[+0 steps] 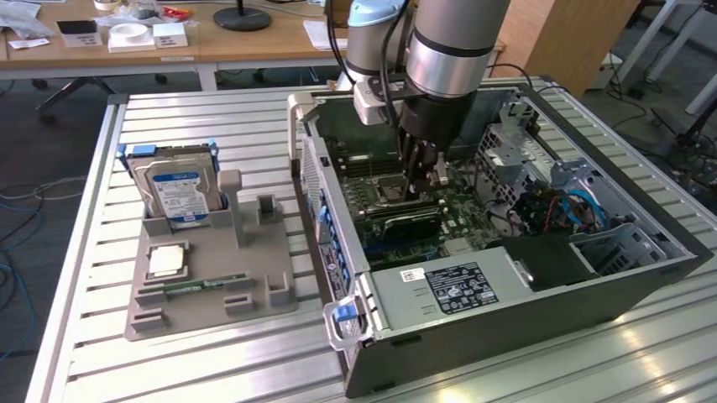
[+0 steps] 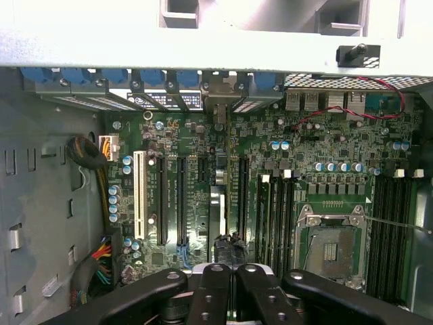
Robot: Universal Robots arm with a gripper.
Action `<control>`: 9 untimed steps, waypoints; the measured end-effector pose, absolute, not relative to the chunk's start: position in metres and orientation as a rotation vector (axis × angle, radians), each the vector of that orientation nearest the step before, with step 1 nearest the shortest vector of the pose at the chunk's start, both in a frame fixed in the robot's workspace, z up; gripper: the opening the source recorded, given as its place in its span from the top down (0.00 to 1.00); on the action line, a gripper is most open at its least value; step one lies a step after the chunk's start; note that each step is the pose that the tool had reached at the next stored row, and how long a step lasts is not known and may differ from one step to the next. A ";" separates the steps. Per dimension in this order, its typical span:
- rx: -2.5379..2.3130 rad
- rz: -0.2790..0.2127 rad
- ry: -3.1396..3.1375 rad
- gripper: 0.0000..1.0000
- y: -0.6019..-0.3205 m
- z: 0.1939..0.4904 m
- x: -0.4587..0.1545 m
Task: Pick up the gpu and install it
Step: 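Press down on the gpu until it lock into place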
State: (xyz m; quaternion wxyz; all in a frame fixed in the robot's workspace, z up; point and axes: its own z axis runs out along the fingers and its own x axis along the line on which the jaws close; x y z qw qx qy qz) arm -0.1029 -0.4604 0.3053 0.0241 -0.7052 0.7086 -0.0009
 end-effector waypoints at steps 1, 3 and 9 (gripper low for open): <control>-2.182 -0.003 2.193 0.89 -0.460 0.305 -0.103; -2.182 -0.003 2.192 0.89 -0.460 0.304 -0.103; -2.182 -0.003 2.193 0.89 -0.460 0.296 -0.103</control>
